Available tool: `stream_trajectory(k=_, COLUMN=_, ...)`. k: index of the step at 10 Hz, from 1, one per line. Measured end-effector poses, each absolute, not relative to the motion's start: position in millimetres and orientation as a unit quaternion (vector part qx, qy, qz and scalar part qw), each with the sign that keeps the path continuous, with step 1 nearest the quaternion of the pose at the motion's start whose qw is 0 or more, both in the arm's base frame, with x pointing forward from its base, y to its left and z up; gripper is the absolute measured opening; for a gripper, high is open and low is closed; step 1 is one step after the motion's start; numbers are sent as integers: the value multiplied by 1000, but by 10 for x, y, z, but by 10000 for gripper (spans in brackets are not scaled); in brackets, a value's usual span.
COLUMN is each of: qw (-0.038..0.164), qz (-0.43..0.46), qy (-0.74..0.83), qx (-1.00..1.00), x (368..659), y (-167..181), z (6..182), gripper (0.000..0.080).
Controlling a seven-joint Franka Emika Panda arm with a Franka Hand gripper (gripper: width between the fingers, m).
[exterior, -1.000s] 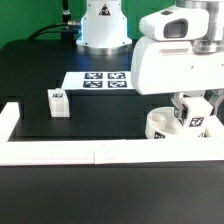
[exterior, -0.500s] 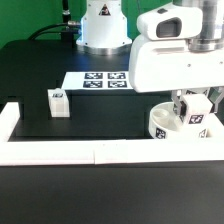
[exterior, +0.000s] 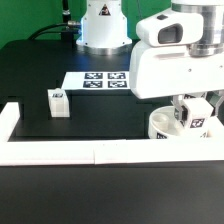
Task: Assemble stool
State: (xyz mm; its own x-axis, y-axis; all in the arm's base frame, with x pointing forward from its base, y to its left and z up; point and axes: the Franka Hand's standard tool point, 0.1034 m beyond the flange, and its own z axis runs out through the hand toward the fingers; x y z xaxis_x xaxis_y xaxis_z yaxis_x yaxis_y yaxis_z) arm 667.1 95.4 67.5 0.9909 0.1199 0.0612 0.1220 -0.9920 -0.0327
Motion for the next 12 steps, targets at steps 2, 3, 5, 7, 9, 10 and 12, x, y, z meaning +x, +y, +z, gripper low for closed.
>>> stream_trajectory(k=2, qw=17, qz=-32, qy=-55, qx=-998, x=6672, y=971, z=673, gripper=337)
stream_trajectory(k=3, qw=17, qz=-32, qy=-56, qx=-998, x=6672, y=973, z=673, gripper=453)
stream_trajectory(k=5, qw=17, qz=-32, qy=-55, qx=-998, x=6673, y=971, z=673, gripper=576)
stream_trajectory(k=7, qw=17, qz=-32, qy=-55, qx=-998, x=6673, y=970, z=673, gripper=645)
stream_trajectory(k=9, qw=18, qz=-29, qy=-52, qx=-998, x=6669, y=973, z=681, gripper=648)
stream_trajectory(k=10, qw=23, qz=-17, qy=-43, qx=-999, x=6647, y=969, z=746, gripper=648)
stream_trajectory(k=12, qw=30, qz=-17, qy=-38, qx=-999, x=6679, y=884, z=971, gripper=648)
